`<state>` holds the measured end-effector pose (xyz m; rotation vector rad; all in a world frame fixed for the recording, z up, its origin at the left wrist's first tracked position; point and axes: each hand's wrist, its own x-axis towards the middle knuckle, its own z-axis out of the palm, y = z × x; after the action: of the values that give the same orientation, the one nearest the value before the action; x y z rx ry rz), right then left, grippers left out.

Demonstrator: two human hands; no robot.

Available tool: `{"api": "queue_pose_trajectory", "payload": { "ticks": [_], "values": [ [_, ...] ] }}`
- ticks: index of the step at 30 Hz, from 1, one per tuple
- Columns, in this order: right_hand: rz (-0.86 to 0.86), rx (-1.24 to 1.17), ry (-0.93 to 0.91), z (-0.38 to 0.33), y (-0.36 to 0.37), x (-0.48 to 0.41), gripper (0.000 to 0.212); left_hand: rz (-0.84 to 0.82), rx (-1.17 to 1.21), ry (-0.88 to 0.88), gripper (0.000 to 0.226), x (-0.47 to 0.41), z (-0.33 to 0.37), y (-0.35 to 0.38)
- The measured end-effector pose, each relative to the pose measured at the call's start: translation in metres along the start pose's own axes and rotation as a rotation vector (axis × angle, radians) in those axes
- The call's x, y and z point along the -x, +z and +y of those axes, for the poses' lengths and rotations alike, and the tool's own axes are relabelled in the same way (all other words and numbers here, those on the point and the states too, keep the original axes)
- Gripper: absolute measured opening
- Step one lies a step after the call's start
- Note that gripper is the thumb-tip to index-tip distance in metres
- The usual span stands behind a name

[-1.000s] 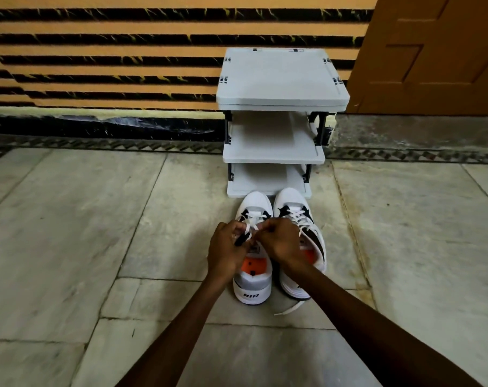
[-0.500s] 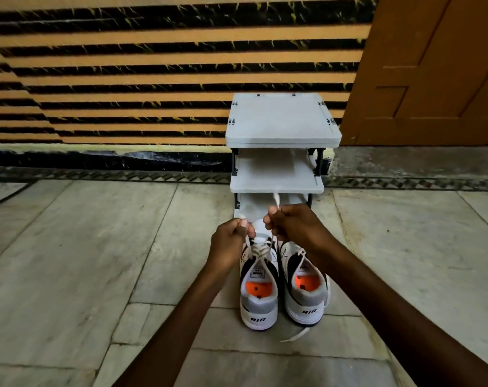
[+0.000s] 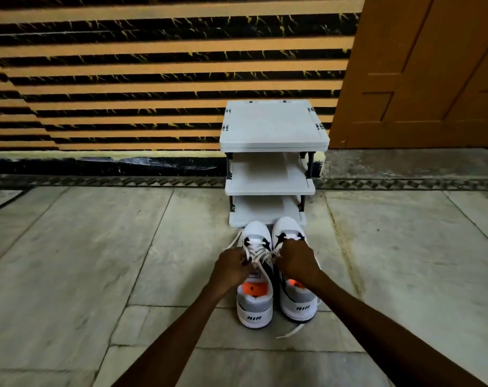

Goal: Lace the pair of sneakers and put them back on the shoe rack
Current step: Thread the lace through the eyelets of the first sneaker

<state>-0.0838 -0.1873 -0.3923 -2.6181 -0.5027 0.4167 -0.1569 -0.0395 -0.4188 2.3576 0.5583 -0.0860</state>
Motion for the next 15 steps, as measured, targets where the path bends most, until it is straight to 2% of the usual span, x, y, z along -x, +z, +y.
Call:
{"api": "queue_pose_trajectory", "payload": {
  "ticks": [2,5,9,11,13,15],
  "values": [
    [0.099,0.038,-0.028,-0.004,0.006,0.004,0.011,0.100,0.005,0.040,0.019,0.008,-0.004,0.008],
    [0.157,0.020,-0.023,-0.009,0.012,0.006,0.019,0.207,0.052,0.043,0.014,0.016,-0.005,0.010],
    [0.010,-0.076,0.011,-0.009,0.024,0.009,0.037,0.215,0.077,-0.001,0.011,0.026,-0.010,0.010],
    [-0.011,-0.172,-0.033,-0.009,0.033,0.008,0.034,0.187,0.102,-0.037,0.014,0.030,-0.012,0.008],
    [-0.028,-0.305,-0.071,-0.011,0.041,0.007,0.022,0.160,0.118,-0.076,0.020,0.032,-0.013,0.004],
    [-0.050,-0.428,-0.043,-0.014,0.042,0.006,0.020,0.141,0.144,-0.091,0.017,0.033,-0.016,0.001]
  ]
}}
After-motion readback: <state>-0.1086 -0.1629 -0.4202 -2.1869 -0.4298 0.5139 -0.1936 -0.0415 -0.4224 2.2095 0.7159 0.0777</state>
